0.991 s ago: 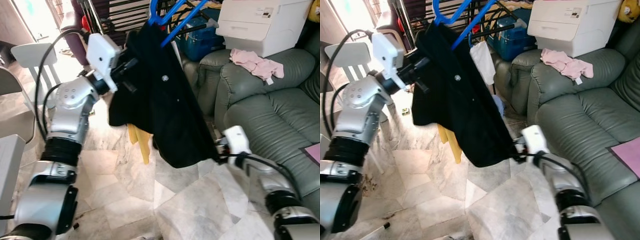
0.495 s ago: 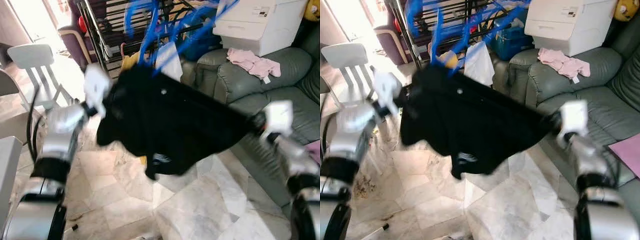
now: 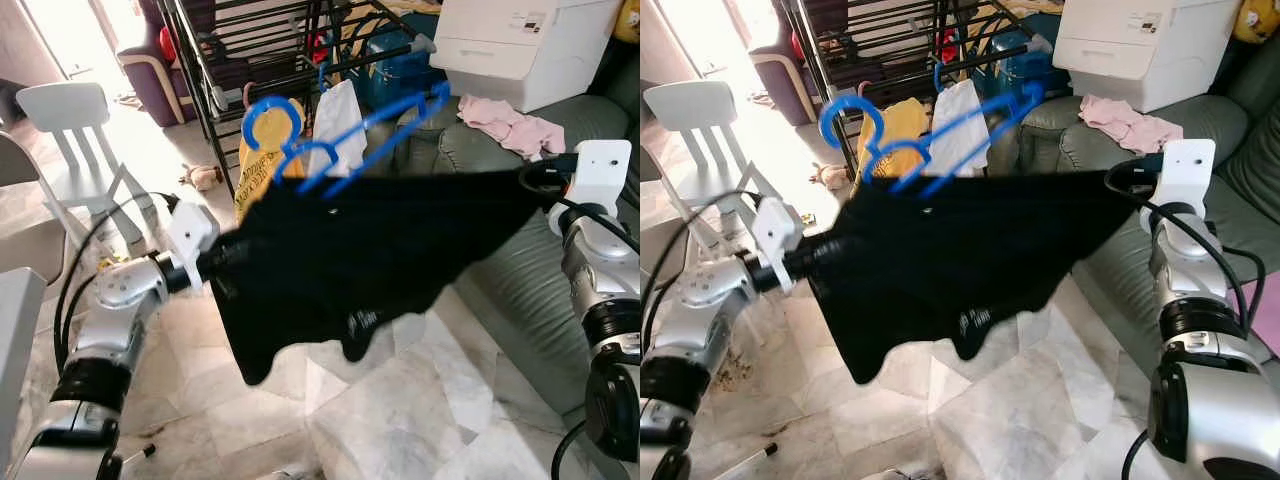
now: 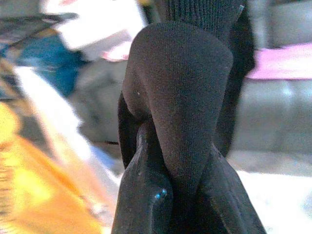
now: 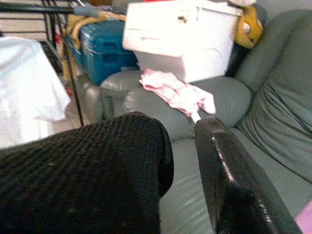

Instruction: Hang hanger

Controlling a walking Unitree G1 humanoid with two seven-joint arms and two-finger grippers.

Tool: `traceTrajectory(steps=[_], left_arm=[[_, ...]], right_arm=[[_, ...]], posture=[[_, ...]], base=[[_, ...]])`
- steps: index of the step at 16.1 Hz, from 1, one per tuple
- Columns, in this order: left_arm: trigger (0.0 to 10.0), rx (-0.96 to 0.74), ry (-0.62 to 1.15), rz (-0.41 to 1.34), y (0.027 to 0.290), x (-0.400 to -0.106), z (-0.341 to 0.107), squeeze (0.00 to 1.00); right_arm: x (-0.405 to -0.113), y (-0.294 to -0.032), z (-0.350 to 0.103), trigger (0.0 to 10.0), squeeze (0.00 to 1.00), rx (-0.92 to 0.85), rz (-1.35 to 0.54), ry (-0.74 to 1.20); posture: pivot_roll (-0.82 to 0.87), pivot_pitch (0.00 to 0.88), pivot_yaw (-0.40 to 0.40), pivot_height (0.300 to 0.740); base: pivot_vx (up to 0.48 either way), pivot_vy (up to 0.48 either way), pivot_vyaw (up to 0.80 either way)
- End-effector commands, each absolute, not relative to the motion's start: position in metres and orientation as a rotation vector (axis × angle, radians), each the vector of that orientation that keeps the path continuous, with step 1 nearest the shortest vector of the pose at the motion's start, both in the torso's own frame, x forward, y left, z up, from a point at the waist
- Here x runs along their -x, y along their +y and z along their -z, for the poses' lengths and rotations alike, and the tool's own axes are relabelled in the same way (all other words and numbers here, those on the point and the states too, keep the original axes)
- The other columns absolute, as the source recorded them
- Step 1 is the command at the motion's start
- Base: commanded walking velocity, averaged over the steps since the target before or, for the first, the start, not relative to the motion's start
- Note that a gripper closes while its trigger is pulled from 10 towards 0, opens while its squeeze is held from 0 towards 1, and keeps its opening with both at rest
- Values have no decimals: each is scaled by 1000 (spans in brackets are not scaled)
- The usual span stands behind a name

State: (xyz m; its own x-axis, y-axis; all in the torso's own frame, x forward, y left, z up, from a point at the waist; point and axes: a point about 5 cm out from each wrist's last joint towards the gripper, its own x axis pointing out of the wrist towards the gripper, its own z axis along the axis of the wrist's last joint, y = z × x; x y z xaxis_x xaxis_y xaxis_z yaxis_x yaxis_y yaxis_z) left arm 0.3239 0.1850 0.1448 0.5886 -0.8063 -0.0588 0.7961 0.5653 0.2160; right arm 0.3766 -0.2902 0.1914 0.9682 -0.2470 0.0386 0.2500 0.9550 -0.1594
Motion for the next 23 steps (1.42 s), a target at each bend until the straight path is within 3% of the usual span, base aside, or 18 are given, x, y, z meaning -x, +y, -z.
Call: traceTrajectory(steps=[1,6,12,15,17,19,23], left_arm=[[0,-229,-27,959,196,-319,-146,0],[0,-163,85,1099,191,-302,-130,0],[0,-263,256,1235,184,-289,-100,0],[0,-320,260,1190,180,-295,-93,0],[0,-395,242,1070,178,-307,-88,0],[0,-319,200,961,172,-315,-87,0],[0,-389,258,950,170,-312,-71,0]], right_arm=[[-375,-305,-207,0,0,162,322,-62],[-376,-300,-199,0,0,156,320,-46],[-378,-295,-200,0,0,152,310,-50],[-379,-293,-198,0,0,147,302,-50],[-379,-289,-196,0,0,135,288,-50],[-380,-285,-195,0,0,132,275,-52],[-383,-279,-197,0,0,110,252,-69]], posture=[[-151,0,67,740],[-150,0,71,740],[-150,0,74,740],[-153,0,76,740],[-153,0,77,740],[-156,0,76,740],[-151,0,79,740]], base=[[0,0,0],[0,0,0],[0,0,0],[0,0,0],[0,0,0],[0,0,0],[0,0,0]])
